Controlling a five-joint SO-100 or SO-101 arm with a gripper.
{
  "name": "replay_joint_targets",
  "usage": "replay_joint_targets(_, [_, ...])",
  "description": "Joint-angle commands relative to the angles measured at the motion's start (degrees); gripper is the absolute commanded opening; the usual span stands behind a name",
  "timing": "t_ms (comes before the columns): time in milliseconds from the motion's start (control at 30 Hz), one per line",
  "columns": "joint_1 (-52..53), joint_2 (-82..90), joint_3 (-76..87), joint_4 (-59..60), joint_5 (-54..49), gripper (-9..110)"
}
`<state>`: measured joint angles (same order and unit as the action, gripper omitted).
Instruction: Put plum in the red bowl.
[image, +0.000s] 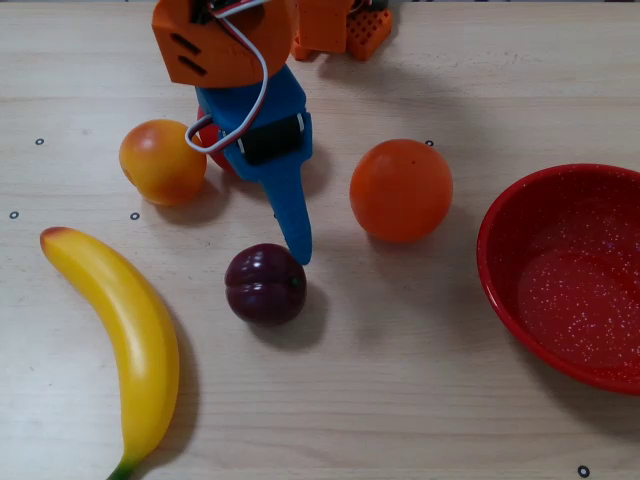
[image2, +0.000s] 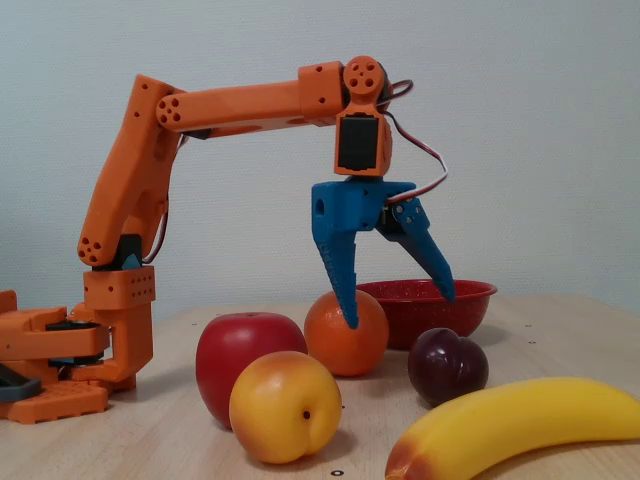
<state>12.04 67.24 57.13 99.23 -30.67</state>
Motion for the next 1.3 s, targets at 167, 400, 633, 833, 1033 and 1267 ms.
replay_joint_targets(167, [1.2, 0.5, -4.9, -3.7, -3.2, 47])
replay_joint_targets(400, [1.6, -0.9, -5.1, -5.0, -0.3, 47])
replay_joint_targets(633, [1.6, -1.7, -5.2, -5.5, 3.1, 49])
replay_joint_targets(833, [1.5, -1.9, -5.1, -6.1, 4.0, 49])
replay_joint_targets(1033, [1.8, -2.8, -5.0, -6.9, 4.3, 49])
replay_joint_targets(1267, [1.9, -4.0, -4.8, -6.8, 3.8, 52])
